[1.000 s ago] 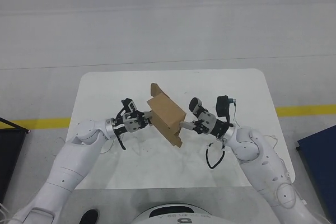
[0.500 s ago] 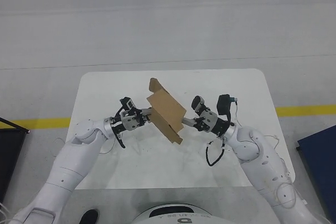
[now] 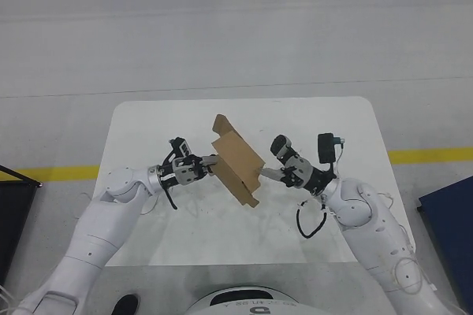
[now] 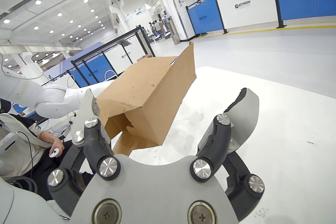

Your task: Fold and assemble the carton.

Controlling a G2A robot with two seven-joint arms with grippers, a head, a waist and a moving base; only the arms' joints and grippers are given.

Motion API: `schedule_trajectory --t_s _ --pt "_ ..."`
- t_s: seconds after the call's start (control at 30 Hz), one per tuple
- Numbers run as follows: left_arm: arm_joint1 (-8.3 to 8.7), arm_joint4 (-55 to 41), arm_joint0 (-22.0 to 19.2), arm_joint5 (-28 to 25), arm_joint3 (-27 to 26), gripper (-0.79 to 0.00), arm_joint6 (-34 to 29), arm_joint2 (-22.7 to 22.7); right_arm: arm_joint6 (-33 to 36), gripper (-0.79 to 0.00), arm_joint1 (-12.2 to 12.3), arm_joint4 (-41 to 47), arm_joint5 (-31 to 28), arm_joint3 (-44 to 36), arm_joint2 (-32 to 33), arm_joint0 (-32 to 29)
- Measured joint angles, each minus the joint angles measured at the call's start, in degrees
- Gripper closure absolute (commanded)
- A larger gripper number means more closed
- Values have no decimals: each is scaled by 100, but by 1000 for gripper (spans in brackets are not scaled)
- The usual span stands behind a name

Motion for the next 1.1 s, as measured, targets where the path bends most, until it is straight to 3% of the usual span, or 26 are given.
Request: schedule_trajectory --t_s 0.5,1.1 --pt "-17 12 54 66 -21 0 -118 -22 -38 -785 -22 -645 293 -23 -212 74" --pt "5 540 114 -134 -210 0 -61 -77 -59 -785 -26 -757 543 -79 -316 51"
